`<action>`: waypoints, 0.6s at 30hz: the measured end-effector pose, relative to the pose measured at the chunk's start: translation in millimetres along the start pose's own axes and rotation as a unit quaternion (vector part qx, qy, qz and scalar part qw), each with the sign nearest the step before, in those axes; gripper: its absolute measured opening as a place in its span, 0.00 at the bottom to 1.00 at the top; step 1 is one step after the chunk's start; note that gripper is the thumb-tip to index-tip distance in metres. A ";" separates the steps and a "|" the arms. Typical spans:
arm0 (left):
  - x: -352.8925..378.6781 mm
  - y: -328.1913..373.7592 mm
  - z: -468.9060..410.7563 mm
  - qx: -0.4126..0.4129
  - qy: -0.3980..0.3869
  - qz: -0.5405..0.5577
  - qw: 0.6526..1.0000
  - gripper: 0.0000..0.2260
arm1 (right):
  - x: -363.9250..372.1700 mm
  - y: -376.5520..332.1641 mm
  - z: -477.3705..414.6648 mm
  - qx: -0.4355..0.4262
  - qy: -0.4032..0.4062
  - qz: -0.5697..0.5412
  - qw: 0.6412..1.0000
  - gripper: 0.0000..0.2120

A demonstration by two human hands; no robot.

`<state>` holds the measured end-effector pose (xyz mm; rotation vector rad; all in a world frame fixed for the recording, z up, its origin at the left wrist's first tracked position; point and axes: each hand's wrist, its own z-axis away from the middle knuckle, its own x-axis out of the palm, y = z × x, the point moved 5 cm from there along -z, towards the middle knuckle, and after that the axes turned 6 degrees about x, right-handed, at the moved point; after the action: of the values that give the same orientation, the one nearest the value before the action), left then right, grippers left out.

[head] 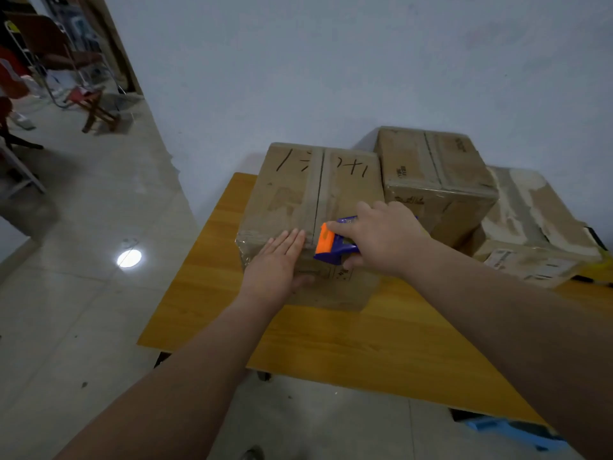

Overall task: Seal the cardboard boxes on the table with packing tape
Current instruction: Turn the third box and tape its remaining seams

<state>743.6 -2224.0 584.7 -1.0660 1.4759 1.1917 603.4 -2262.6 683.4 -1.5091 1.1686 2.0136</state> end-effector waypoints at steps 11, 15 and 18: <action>1.7 5.4 -1.2 -0.040 -0.004 -0.009 0.999 0.37 | 22.9 69.3 50.4 0.014 -0.004 0.013 1.000 0.32; 0.5 6.3 -0.4 -0.046 -0.009 -0.027 0.999 0.36 | 24.0 59.7 37.1 -0.004 -0.006 0.042 0.999 0.32; 0.5 9.3 -0.6 -0.053 -0.009 -0.036 0.998 0.36 | 27.8 57.7 34.0 -0.001 -0.007 0.040 0.999 0.30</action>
<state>734.4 -2223.2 585.9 -1.1666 1.3623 1.2370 531.9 -2275.0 683.7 -1.4673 1.2405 2.0745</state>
